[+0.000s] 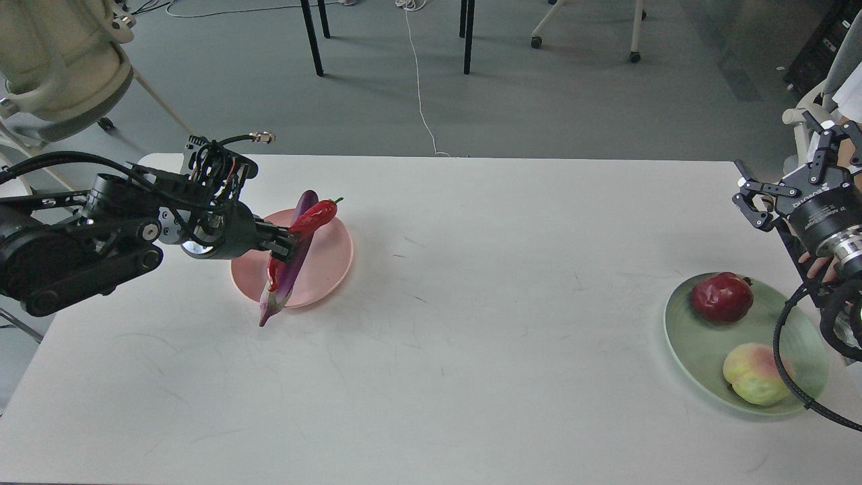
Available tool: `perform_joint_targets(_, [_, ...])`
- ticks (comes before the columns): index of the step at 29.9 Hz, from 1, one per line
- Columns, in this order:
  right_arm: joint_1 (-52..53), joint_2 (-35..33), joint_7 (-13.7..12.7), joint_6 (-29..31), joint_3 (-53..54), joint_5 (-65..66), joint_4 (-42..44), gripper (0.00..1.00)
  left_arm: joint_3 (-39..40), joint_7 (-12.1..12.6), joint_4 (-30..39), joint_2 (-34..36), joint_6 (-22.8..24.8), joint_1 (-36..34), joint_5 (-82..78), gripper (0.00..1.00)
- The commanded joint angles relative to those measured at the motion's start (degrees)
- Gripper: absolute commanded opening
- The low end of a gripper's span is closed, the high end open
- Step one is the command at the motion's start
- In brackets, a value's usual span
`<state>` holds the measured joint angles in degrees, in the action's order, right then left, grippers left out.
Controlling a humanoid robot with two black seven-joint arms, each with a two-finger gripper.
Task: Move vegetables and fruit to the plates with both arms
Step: 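Carry the chili with the left gripper onto the pink plate and release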
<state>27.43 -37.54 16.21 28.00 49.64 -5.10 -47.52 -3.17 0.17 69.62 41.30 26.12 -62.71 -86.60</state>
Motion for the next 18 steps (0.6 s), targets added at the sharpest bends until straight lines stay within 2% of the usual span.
perform_joint_targets(1, [0.17, 0.1, -0.04, 0.0, 0.02, 0.0, -0.12, 0.98, 0.09, 0.36, -0.01, 0.18, -1.5, 2.06, 0.03, 0.19])
perform_joint_targets(12, [0.26, -0.25, -0.04, 0.0, 0.02, 0.0, -0.03, 0.98, 0.26, 0.36, -0.1, -0.08, -2.39, 2.33, 0.12, 0.2])
perform_joint_targets(18, [0.26, -0.25, -0.04, 0.0, 0.02, 0.0, -0.03, 0.98, 3.25, 0.27, -0.1, 0.45, -1.6, 2.15, 0.12, 0.21])
